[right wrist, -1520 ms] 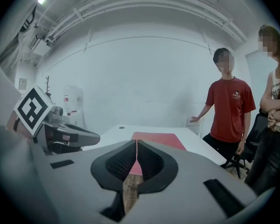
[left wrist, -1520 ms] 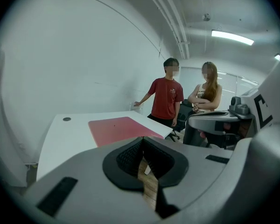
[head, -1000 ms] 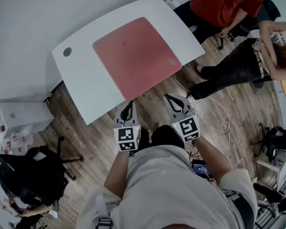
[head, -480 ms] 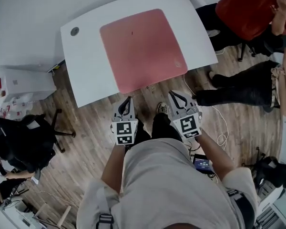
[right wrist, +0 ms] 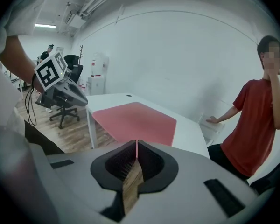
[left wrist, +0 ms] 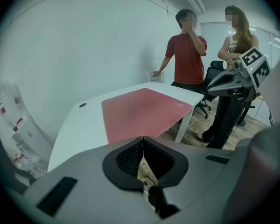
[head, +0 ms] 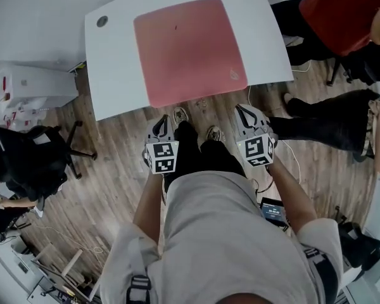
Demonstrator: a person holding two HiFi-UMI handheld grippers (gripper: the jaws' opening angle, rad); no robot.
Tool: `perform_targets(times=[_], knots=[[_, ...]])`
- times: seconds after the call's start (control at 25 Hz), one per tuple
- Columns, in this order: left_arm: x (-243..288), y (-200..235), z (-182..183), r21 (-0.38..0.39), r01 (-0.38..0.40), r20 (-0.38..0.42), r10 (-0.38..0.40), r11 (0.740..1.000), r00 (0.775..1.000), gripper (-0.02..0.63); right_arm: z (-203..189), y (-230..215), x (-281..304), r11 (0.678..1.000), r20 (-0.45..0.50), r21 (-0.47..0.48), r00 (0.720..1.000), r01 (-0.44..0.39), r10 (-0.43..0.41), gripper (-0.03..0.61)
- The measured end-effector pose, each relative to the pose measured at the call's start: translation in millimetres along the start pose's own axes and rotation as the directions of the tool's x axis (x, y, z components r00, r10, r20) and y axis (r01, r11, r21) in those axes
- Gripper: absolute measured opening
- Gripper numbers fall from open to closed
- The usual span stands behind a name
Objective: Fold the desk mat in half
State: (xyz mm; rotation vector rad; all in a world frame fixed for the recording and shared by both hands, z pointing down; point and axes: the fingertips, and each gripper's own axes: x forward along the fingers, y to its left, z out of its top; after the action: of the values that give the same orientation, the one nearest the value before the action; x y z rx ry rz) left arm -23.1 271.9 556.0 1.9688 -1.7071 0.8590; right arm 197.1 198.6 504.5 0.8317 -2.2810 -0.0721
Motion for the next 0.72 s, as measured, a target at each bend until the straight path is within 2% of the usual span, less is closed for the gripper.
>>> perform_targets(times=[0.08,0.28,0.44,0.56,0.64,0.72], knots=[[5,2,-6,0.018,-0.01,-0.02,0.01,1.0,1.0,0.012,-4,-3,5,0.999,-0.006,-0.031,1.0,0.01,-0.01,0.041],[24,7,-30,0.119,-0.036,-0.098,0.047,0.992,0.994,0.012,-21,-8,23,0.993,-0.044,-0.118,0.999,0.026,-0.032,0.043],[37,11,-44,0.199,-0.052,-0.134,0.079,0.979,0.988,0.014,-41,-12,38,0.971,-0.095,-0.235,0.993,0.043,-0.067,0.043],[45,16,-52,0.329,-0.062,-0.154,0.118,0.942,0.981,0.017,-54,-14,50,0.937,-0.121,-0.345,0.987,0.054,-0.101,0.044],[49,21,-55,0.409,-0.072,-0.161,0.15,0.91,0.975,0.079,-63,-15,57,0.907,-0.141,-0.418,0.982,0.055,-0.124,0.059],[53,26,-59,0.46,-0.085,-0.166,0.179,0.884,0.97,0.121,-73,-15,64,0.891,-0.175,-0.452,0.976,0.038,-0.13,0.137]])
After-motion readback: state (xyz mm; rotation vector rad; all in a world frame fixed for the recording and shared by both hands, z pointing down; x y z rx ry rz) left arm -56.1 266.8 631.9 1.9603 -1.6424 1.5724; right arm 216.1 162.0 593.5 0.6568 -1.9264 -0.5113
